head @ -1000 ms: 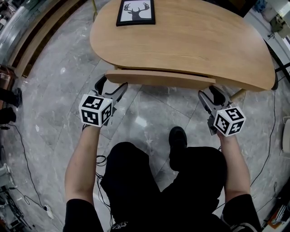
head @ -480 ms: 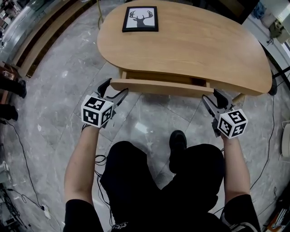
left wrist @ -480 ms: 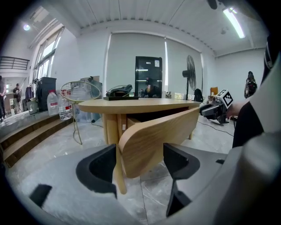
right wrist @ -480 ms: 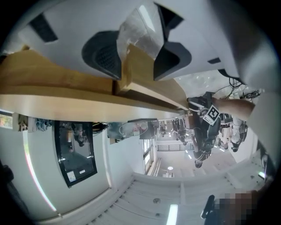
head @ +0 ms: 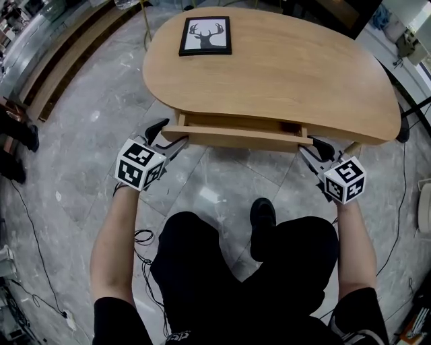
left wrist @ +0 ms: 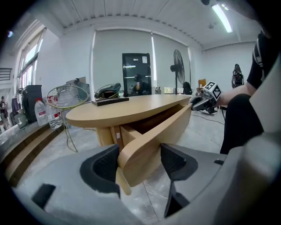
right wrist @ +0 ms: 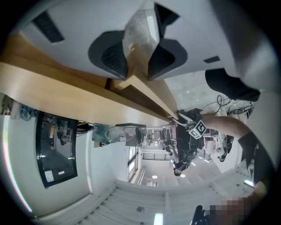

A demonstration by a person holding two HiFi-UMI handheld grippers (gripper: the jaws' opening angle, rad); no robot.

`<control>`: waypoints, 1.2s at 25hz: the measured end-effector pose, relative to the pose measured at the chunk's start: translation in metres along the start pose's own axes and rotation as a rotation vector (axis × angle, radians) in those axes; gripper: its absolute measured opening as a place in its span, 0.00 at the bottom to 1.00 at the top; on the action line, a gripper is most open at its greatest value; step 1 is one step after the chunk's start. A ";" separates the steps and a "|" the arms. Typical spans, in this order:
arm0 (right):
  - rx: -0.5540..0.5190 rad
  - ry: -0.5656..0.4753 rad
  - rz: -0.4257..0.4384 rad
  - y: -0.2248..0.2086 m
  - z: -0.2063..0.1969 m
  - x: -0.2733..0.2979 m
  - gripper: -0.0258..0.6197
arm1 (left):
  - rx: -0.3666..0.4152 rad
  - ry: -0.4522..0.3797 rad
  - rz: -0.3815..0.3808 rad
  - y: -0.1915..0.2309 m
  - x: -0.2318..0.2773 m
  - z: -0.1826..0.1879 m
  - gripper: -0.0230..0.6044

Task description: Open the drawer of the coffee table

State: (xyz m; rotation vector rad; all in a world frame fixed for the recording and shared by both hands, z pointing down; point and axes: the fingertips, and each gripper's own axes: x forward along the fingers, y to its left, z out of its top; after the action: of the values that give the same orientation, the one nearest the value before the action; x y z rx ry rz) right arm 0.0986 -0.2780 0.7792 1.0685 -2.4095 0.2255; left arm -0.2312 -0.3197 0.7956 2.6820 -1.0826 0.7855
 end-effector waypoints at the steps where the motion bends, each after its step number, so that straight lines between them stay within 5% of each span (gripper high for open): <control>1: 0.000 0.003 0.006 0.002 0.000 -0.001 0.28 | 0.002 0.001 -0.002 -0.001 -0.002 -0.001 0.50; 30: 0.054 0.043 0.074 0.060 -0.039 -0.047 0.26 | -0.014 0.065 -0.111 -0.059 -0.048 -0.043 0.44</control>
State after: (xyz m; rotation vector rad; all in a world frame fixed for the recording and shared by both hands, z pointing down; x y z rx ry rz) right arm 0.0957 -0.1937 0.7925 0.9890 -2.4192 0.3373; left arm -0.2376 -0.2337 0.8105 2.6583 -0.9129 0.8355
